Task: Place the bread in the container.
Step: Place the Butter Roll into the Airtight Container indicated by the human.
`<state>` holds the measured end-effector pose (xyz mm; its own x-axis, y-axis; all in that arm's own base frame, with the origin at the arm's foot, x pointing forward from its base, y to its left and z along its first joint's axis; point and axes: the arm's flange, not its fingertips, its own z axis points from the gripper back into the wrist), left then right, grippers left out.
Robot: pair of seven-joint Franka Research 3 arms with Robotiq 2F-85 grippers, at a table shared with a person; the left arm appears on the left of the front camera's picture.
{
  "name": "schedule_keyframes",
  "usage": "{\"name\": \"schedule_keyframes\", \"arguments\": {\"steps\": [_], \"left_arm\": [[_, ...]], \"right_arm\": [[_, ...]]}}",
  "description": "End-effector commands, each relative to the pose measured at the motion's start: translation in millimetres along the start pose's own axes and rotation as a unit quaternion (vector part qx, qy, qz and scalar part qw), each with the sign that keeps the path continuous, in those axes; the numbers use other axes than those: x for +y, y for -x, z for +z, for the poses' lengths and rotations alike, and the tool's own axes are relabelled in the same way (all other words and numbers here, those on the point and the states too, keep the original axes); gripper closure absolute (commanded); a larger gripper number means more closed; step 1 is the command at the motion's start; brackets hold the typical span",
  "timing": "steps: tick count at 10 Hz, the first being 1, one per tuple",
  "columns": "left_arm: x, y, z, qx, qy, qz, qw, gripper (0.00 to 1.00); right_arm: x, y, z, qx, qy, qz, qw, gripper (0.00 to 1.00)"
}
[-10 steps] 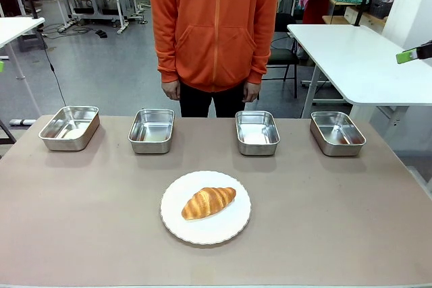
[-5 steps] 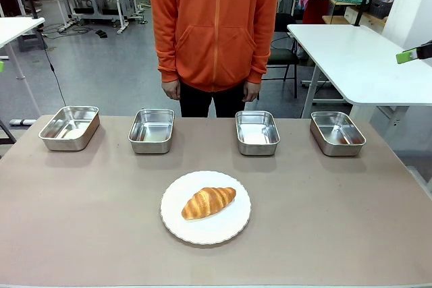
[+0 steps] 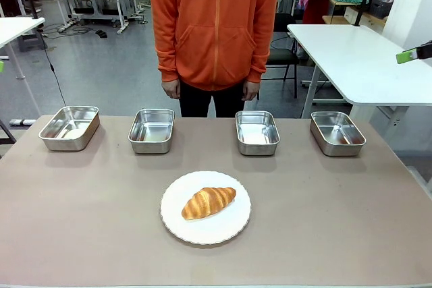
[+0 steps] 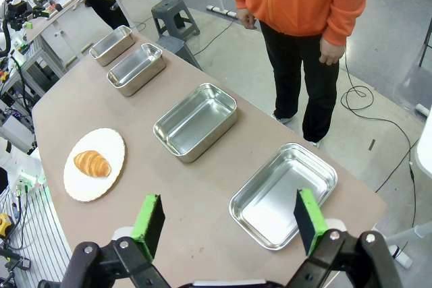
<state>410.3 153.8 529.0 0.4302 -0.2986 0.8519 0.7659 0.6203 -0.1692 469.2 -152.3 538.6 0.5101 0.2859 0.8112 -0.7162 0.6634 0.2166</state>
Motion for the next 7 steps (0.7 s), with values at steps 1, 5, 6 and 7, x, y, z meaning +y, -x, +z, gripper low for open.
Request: {"name": "schedule_keyframes", "arguments": {"steps": [1, 5, 6, 7], "left_arm": [[-0.1, 0.2, 0.9, -0.001, -0.001, -0.001, 1.000, 0.00], [-0.1, 0.2, 0.9, -0.001, -0.001, -0.001, 1.000, 0.00], [-0.1, 0.2, 0.9, -0.001, -0.001, -0.001, 1.000, 0.00], [-0.1, 0.2, 0.9, -0.001, -0.001, -0.001, 1.000, 0.00]], "right_arm": [[0.4, -1.5, -0.7, -0.003, 0.004, 0.002, 1.000, 0.00], [0.4, -1.5, -0.7, -0.003, 0.004, 0.002, 1.000, 0.00], [0.4, -1.5, -0.7, -0.003, 0.004, 0.002, 1.000, 0.00], [0.4, -1.5, -0.7, -0.003, 0.004, 0.002, 1.000, 0.00]]}}
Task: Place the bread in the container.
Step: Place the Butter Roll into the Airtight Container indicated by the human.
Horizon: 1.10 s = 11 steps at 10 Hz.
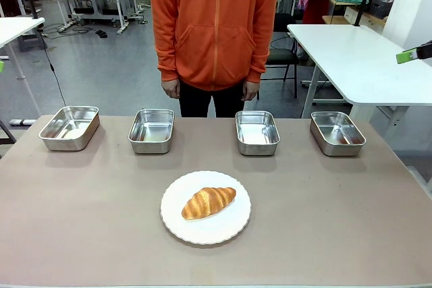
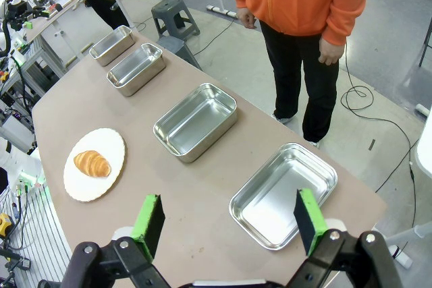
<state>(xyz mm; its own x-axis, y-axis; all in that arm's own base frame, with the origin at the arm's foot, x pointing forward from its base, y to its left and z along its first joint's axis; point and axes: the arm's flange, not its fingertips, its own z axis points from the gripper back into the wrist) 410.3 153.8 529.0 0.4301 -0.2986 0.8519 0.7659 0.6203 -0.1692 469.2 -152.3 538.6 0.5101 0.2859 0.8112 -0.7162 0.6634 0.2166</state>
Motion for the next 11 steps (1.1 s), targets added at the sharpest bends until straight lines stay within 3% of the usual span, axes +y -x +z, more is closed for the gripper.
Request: {"name": "schedule_keyframes", "arguments": {"steps": [1, 11], "left_arm": [[-0.1, 0.2, 0.9, -0.001, -0.001, -0.001, 1.000, 0.00], [-0.1, 0.2, 0.9, -0.001, -0.001, -0.001, 1.000, 0.00]], "right_arm": [[0.4, -1.5, -0.7, -0.003, 0.004, 0.002, 1.000, 0.00], [0.4, -1.5, -0.7, -0.003, 0.004, 0.002, 1.000, 0.00]]}}
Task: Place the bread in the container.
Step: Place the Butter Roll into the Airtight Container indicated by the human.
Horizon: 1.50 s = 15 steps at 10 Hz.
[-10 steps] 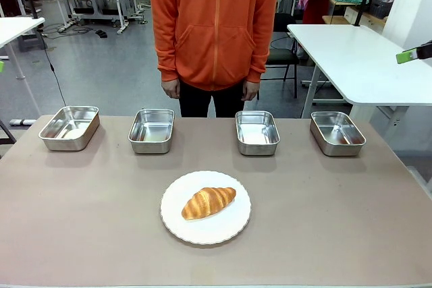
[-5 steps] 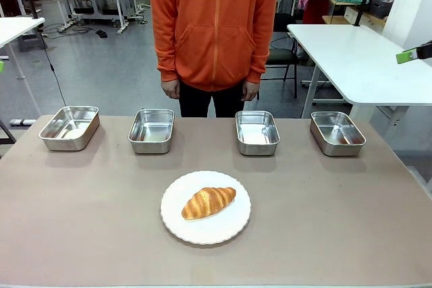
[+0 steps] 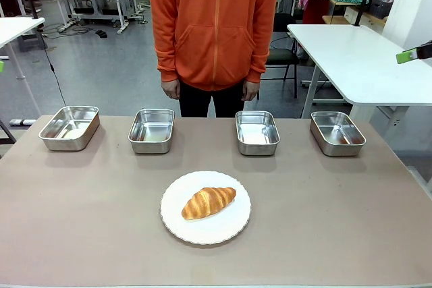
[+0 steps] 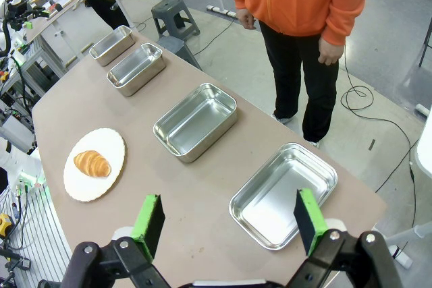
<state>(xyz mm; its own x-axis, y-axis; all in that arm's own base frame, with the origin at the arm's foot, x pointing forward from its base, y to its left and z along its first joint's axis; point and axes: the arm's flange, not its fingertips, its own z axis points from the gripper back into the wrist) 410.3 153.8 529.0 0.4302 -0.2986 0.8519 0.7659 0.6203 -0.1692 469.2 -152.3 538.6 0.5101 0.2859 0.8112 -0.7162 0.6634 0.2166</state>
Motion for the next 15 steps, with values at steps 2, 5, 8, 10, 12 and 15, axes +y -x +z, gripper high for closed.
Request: {"name": "schedule_keyframes", "arguments": {"steps": [2, 5, 8, 10, 12, 15], "left_arm": [[-0.1, 0.2, 0.9, -0.001, -0.001, -0.001, 1.000, 0.00], [-0.1, 0.2, 0.9, -0.001, -0.001, -0.001, 1.000, 0.00], [-0.1, 0.2, 0.9, -0.001, -0.001, -0.001, 1.000, 0.00], [-0.1, 0.2, 0.9, -0.001, -0.001, -0.001, 1.000, 0.00], [-0.1, 0.2, 0.9, -0.001, -0.001, -0.001, 1.000, 0.00], [-0.1, 0.2, 0.9, -0.001, -0.001, -0.001, 1.000, 0.00]], "right_arm": [[0.4, -1.5, -0.7, -0.003, 0.004, 0.002, 1.000, 0.00], [0.4, -1.5, -0.7, -0.003, 0.004, 0.002, 1.000, 0.00], [0.4, -1.5, -0.7, -0.003, 0.004, 0.002, 1.000, 0.00], [0.4, -1.5, -0.7, -0.003, 0.004, 0.002, 1.000, 0.00], [0.4, -1.5, -0.7, -0.003, 0.004, 0.002, 1.000, 0.00], [0.4, -1.5, -0.7, -0.003, 0.004, 0.002, 1.000, 0.00]]}}
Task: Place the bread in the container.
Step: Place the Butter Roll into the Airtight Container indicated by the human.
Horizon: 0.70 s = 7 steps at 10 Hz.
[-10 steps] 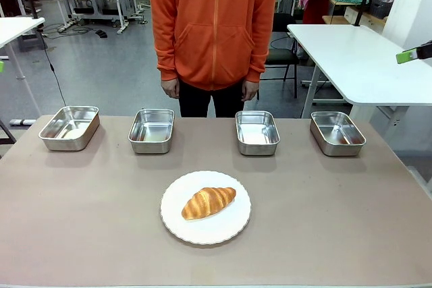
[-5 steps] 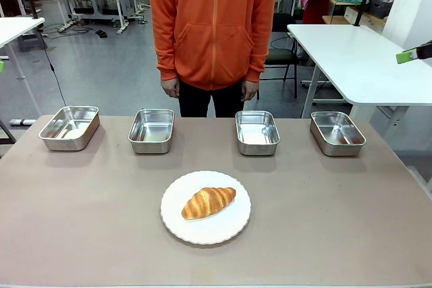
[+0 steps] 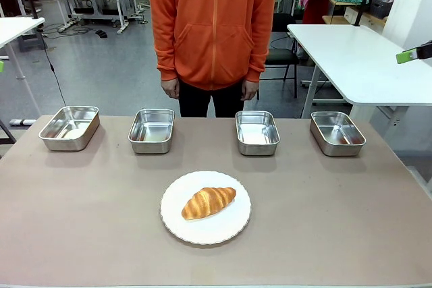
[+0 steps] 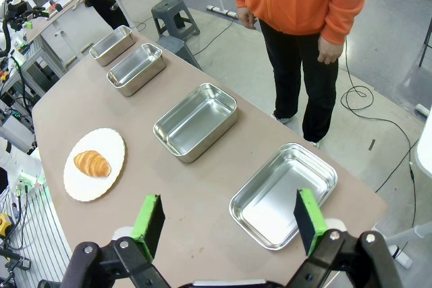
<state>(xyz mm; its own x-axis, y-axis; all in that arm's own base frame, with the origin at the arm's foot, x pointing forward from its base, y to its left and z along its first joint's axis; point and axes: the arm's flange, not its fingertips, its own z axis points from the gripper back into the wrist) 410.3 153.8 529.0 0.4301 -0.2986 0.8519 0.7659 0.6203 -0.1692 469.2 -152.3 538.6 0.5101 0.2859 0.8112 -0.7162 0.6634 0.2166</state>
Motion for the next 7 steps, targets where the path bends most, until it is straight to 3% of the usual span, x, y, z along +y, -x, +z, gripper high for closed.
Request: {"name": "schedule_keyframes", "arguments": {"steps": [1, 7], "left_arm": [[-0.1, 0.2, 0.9, -0.001, -0.001, -0.001, 1.000, 0.00], [-0.1, 0.2, 0.9, -0.001, -0.001, -0.001, 1.000, 0.00]], "right_arm": [[0.4, -1.5, -0.7, -0.003, 0.004, 0.002, 1.000, 0.00], [0.4, -1.5, -0.7, -0.003, 0.004, 0.002, 1.000, 0.00]]}}
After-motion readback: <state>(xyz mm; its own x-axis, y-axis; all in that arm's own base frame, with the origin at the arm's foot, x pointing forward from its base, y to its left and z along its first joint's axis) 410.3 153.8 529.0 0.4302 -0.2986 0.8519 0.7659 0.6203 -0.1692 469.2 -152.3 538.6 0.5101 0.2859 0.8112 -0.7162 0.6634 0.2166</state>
